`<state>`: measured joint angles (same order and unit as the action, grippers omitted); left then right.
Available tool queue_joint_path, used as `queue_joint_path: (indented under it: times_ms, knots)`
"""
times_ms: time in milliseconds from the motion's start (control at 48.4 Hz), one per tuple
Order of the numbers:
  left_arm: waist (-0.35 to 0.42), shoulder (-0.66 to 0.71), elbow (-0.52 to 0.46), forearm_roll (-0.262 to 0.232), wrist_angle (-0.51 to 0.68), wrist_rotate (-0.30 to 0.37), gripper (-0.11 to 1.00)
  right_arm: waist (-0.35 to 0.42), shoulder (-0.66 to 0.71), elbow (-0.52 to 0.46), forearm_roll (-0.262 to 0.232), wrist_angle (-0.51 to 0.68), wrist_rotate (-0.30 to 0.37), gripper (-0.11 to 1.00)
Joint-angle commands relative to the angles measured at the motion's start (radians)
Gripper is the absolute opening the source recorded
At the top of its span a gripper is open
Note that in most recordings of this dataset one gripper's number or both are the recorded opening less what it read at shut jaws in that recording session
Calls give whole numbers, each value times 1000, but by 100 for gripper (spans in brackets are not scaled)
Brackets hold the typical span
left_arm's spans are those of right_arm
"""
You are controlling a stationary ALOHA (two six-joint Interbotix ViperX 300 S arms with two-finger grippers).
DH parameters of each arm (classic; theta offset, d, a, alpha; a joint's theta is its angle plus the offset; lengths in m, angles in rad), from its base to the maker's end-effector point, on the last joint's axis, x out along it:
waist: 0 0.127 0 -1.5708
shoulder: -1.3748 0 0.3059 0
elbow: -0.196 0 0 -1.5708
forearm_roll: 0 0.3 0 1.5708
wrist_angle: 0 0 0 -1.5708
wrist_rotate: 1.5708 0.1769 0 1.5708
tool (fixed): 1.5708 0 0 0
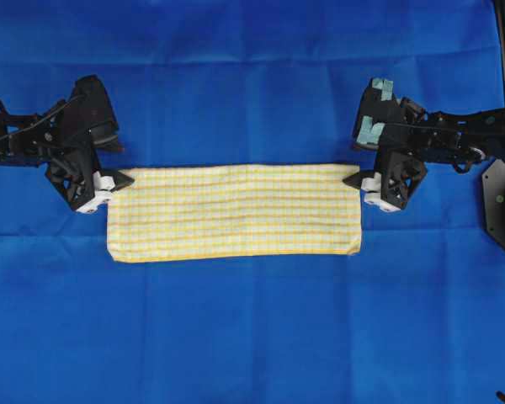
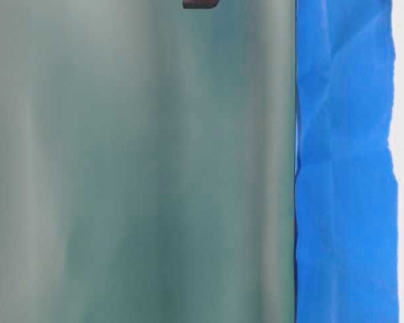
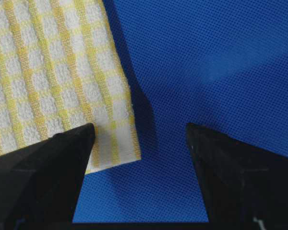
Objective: Fold the yellow towel.
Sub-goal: 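Grasp the folded strip's ends with both grippers and lift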
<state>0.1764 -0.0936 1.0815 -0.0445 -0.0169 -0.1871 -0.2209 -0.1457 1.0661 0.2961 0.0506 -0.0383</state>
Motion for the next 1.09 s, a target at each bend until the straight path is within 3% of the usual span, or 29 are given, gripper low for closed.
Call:
queue_joint_path:
  times_ms: [0, 145, 206, 310, 372, 434, 681, 1073]
  knots:
    - [0, 9, -2, 0, 32, -6, 72, 6, -5, -15, 0, -2, 2, 73]
    - [-3, 8, -21, -2, 98, -8, 65, 5, -5, -15, -2, 15, -3, 61]
    - [-8, 8, -41, -2, 141, -8, 52, 5, -5, -17, -2, 21, -14, 48]
    - [-28, 5, -77, 0, 206, 2, 25, 5, -5, -18, -3, 28, -18, 15]
    - [-38, 2, -92, 2, 230, 6, 9, 5, -6, -20, -3, 29, -20, 4]
    - [-38, -6, -104, 2, 247, 17, 1, 5, -5, -21, -3, 29, -21, 3]
    - [-14, -63, -133, 2, 273, 69, 2, -17, -46, -37, -6, 41, -20, 3]
    - [-15, -310, -201, 2, 439, 67, 2, -66, -328, -130, -94, 279, -15, 3]
